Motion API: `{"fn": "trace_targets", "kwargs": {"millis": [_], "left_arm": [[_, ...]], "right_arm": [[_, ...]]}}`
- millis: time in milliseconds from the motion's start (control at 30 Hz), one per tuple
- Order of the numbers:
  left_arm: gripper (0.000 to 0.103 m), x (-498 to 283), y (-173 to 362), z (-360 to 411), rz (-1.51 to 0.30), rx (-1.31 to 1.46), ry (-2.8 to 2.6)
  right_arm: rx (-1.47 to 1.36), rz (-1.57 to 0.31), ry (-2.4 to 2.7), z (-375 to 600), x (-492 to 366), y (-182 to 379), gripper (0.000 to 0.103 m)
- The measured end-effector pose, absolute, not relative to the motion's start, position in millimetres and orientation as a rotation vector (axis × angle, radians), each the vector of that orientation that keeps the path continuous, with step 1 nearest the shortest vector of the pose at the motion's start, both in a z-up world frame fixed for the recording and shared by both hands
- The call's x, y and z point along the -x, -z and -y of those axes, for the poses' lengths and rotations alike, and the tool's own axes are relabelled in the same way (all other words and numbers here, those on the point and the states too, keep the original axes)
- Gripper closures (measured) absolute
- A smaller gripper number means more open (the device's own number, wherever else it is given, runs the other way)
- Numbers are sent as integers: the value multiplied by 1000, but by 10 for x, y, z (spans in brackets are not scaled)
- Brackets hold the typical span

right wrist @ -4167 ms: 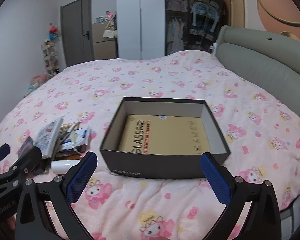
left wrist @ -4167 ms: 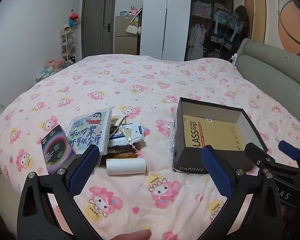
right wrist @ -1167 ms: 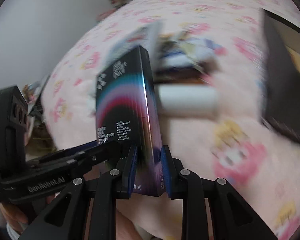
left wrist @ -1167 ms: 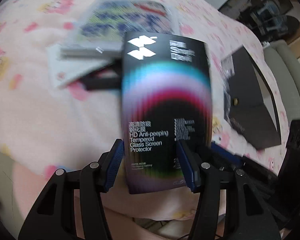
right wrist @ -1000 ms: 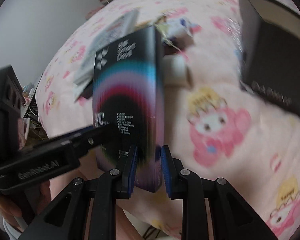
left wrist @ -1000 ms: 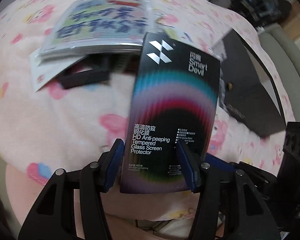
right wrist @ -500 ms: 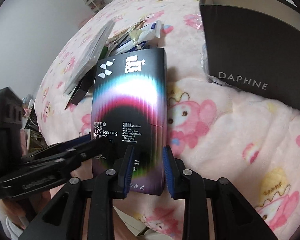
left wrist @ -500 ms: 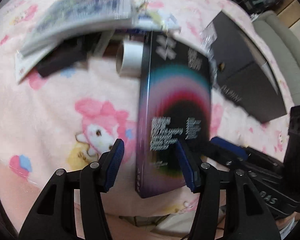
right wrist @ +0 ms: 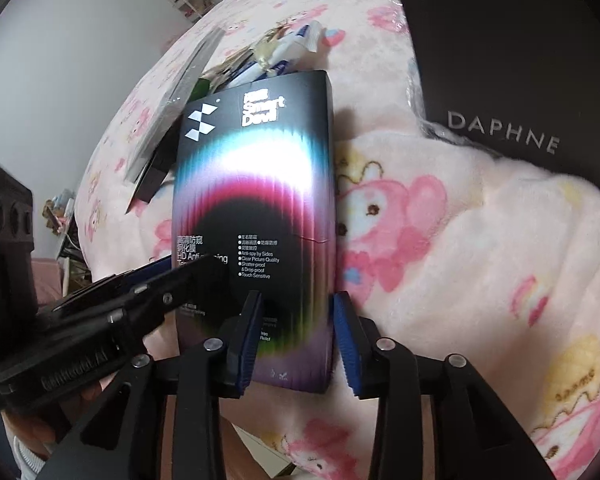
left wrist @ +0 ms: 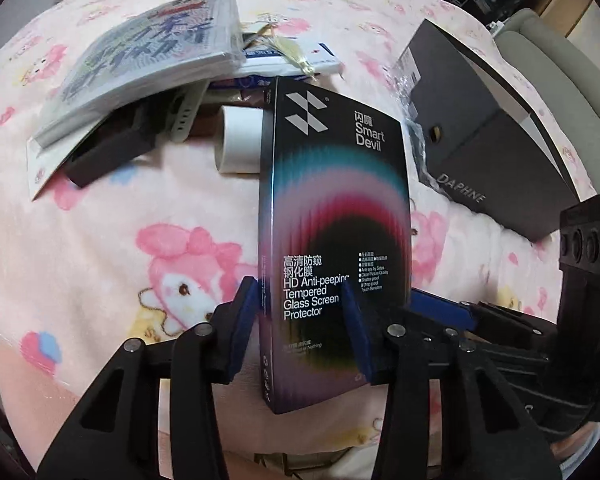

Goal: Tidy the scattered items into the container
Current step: 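Carry the black box with the right tool over the DAPHNE box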

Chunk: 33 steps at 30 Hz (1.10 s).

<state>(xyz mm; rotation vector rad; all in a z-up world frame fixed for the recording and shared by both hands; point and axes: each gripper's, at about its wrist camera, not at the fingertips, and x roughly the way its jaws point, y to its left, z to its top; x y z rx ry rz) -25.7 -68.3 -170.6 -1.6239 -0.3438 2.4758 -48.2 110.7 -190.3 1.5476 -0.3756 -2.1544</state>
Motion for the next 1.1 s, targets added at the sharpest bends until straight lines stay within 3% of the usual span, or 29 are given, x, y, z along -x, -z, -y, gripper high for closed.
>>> {"fn": "trace_targets", "kwargs": {"millis": [133,267,1100], "left_arm": [[55,335,1821,698,429,1642,-2440],[48,371,1988,666,554,1644,-2386],[50,114,804,30,355,1316,-2439]], "right_arm": [[-1542,320,2145,-1090,476,1896,71],[-1539,457,2095,-1183,503,2041,68],[-1305,559,2239,-1760,268,1030,69]]}}
